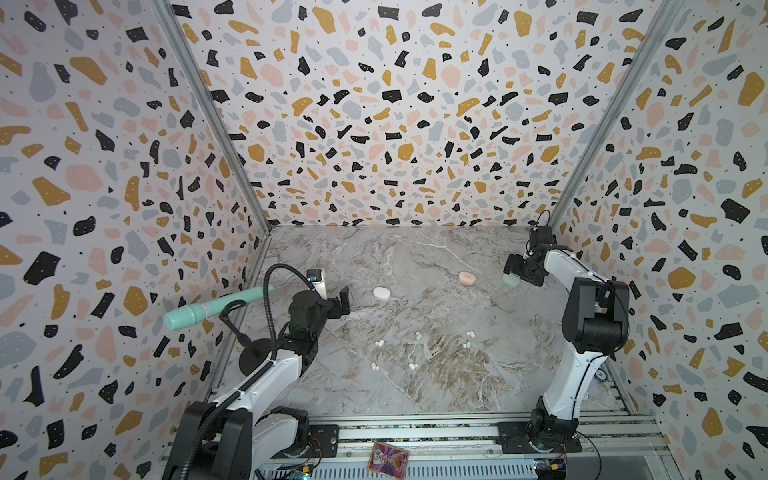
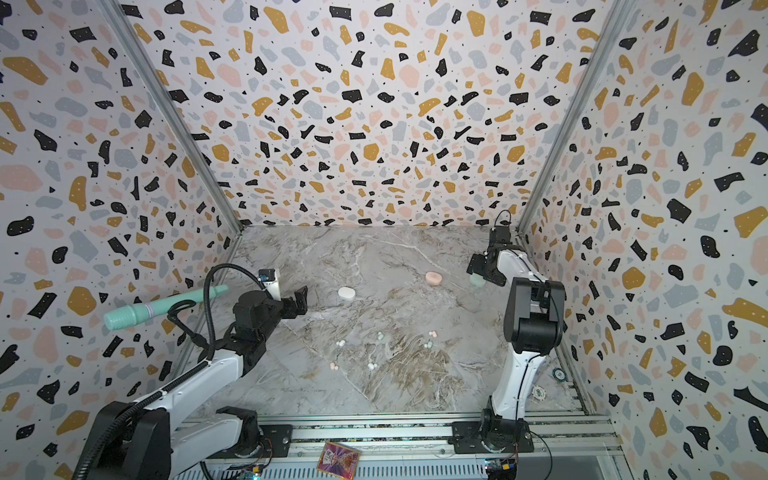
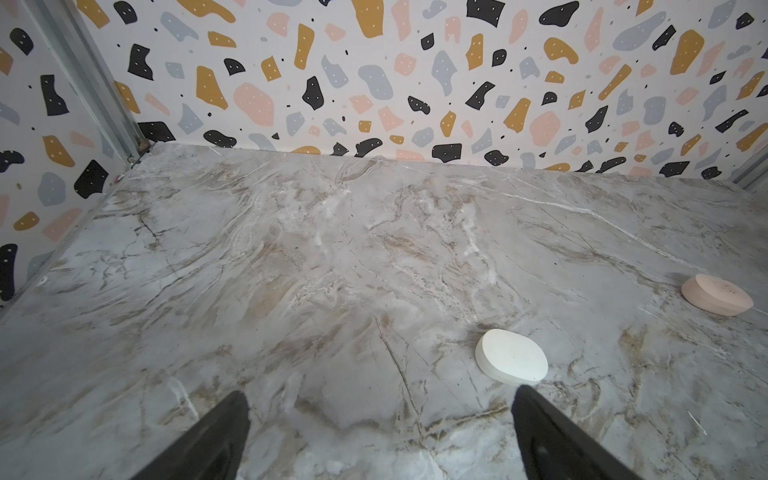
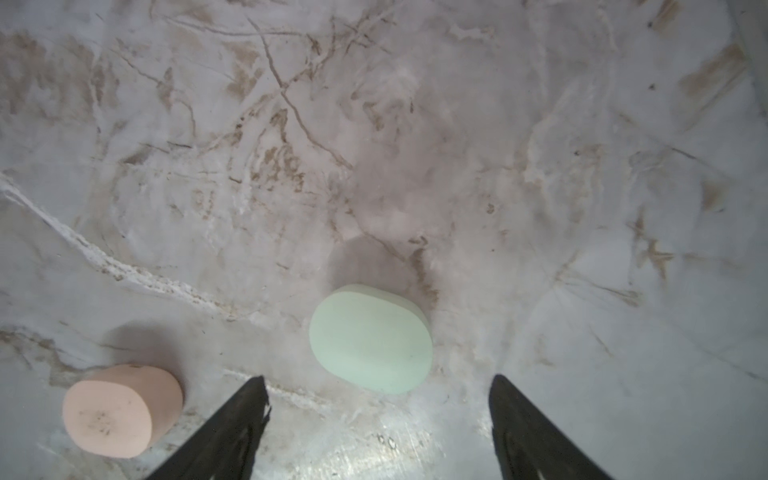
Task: Insert the wireless bluetooth earbuds into the charging case
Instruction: 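Close the right gripper on the mint-green case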
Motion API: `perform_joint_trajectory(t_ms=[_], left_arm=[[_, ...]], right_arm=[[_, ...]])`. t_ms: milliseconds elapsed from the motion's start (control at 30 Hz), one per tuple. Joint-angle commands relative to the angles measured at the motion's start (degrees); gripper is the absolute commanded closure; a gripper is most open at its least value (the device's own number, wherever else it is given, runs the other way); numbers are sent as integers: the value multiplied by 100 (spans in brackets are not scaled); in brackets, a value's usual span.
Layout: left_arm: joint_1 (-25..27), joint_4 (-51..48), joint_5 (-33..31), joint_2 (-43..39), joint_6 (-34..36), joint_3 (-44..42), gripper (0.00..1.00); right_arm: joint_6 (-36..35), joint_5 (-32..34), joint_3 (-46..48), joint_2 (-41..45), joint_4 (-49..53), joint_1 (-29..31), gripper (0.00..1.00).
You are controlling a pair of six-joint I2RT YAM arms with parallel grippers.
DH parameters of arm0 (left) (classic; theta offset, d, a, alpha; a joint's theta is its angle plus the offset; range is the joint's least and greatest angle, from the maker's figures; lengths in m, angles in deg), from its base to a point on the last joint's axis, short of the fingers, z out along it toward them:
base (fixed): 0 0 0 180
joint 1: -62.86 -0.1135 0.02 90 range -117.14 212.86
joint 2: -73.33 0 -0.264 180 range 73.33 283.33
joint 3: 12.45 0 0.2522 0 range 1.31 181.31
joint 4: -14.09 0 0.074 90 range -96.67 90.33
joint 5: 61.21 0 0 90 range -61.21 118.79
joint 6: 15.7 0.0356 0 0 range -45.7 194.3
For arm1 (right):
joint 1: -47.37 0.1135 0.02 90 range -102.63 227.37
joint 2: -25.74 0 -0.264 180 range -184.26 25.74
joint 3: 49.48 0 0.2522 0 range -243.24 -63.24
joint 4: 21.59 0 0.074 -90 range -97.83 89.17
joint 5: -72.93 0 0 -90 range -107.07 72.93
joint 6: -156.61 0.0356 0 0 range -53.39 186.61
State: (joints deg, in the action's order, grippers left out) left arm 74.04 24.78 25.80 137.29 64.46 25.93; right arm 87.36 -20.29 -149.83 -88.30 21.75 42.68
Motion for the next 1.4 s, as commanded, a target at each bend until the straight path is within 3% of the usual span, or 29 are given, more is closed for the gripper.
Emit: perform_joint_trajectory(t_ms=[0,1367], left_arm=[[50,144,-53,-16,86,139,0],[158,34,-186,-49,167,179,0]], right_arm=[[288,-3,-277,-192,255,46,17],[478,86,-734,-751,478,29,36]])
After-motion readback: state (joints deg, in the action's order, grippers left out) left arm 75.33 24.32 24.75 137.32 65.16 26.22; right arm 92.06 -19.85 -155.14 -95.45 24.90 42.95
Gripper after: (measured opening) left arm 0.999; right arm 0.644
